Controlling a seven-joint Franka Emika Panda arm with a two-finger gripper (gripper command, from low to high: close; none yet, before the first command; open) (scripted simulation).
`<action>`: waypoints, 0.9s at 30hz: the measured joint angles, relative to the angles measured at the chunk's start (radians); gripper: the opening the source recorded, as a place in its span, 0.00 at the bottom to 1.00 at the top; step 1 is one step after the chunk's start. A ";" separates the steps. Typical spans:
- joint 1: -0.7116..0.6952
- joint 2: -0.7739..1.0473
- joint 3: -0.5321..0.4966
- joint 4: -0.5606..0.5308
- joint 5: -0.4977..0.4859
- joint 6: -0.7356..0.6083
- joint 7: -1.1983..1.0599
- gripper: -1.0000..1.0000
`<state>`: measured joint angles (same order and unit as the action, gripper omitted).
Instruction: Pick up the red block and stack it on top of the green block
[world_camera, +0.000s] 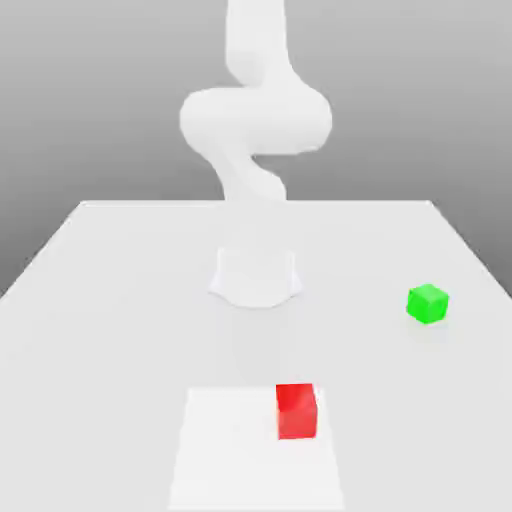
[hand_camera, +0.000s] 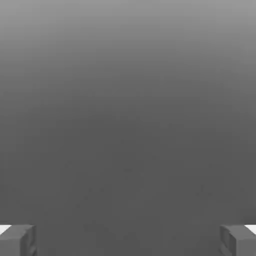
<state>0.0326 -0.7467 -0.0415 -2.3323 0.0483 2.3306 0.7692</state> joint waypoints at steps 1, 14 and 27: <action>0.015 0.024 -0.017 -0.014 0.020 0.013 -0.013 0.50; 0.162 0.344 -0.113 -0.178 0.218 0.161 -0.134 0.50; 0.217 0.624 -0.066 -0.347 0.223 0.331 -0.114 0.50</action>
<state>0.2496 -0.1225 -0.1073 -2.6792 0.2713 2.6612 0.6556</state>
